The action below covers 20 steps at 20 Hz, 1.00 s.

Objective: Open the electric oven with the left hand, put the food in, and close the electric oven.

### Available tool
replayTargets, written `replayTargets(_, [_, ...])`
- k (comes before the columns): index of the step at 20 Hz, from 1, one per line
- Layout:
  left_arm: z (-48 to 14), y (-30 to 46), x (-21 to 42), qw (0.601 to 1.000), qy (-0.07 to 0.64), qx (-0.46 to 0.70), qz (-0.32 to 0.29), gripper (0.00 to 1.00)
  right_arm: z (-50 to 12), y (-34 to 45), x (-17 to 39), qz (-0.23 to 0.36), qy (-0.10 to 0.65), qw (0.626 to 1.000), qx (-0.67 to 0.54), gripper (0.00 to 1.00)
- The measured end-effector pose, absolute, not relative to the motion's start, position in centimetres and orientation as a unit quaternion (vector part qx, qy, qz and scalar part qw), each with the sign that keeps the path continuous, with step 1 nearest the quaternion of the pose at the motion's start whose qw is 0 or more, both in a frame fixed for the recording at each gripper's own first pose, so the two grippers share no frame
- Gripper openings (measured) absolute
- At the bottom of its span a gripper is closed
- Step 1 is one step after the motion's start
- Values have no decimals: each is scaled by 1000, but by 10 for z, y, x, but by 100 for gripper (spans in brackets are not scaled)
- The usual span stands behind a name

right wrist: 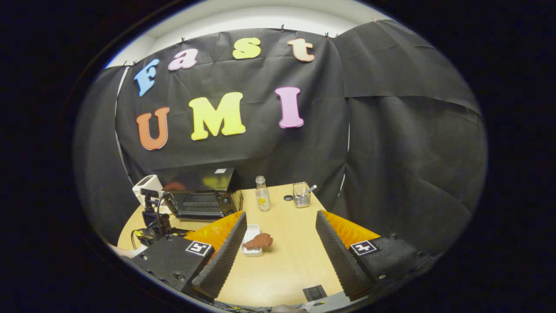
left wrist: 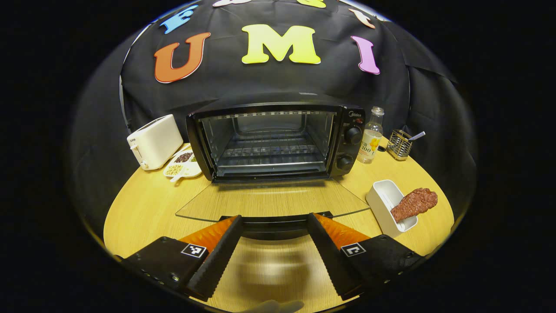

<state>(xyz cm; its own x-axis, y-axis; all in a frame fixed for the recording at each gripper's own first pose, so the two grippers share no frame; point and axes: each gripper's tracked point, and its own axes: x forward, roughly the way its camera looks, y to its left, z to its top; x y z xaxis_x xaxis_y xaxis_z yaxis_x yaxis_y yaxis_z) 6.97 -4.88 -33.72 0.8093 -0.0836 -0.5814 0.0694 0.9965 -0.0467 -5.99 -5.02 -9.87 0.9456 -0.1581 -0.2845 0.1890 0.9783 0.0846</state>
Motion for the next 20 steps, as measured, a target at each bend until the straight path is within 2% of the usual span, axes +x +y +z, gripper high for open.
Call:
replayTargets(3, [-347, -52, 66, 946, 321, -13, -40, 97, -104, -52, -63, -91, 145, 984, 54, 100])
replayTargets(4, [-352, -54, 63, 944, 327, -17, -39, 96, -105, -53, -64, -92, 146, 983, 55, 97])
replayTargets(9, [-378, -61, 54, 928, 369, -20, -39, 96, -112, -60, -64, -98, 152, 982, 54, 100])
replayTargets(10, [-383, -60, 53, 927, 374, -17, -40, 87, -113, -60, -63, -98, 154, 982, 54, 96])
replayTargets(11, [-387, -61, 53, 924, 379, -14, -41, 96, -115, -60, -63, -99, 156, 981, 53, 97])
replayTargets(13, [-392, -60, 53, 921, 388, -20, -38, 95, -121, -60, -63, -98, 161, 981, 51, 96])
replayTargets(14, [-393, -61, 52, 918, 393, -28, -35, 95, -124, -60, -62, -98, 164, 980, 49, 100])
replayTargets(15, [-391, -61, 51, 918, 394, -37, -32, 94, -129, -61, -61, -97, 168, 980, 48, 97])
replayTargets(16, [-386, -61, 52, 922, 384, -43, -31, 95, -133, -61, -61, -96, 172, 979, 49, 100])
replayTargets(19, [-374, -54, 52, 932, 358, -52, -25, 94, -147, -66, -56, -93, 184, 977, 50, 100])
replayTargets(20, [-371, -48, 49, 933, 356, -51, -18, 94, -152, -68, -53, -91, 188, 977, 51, 97])
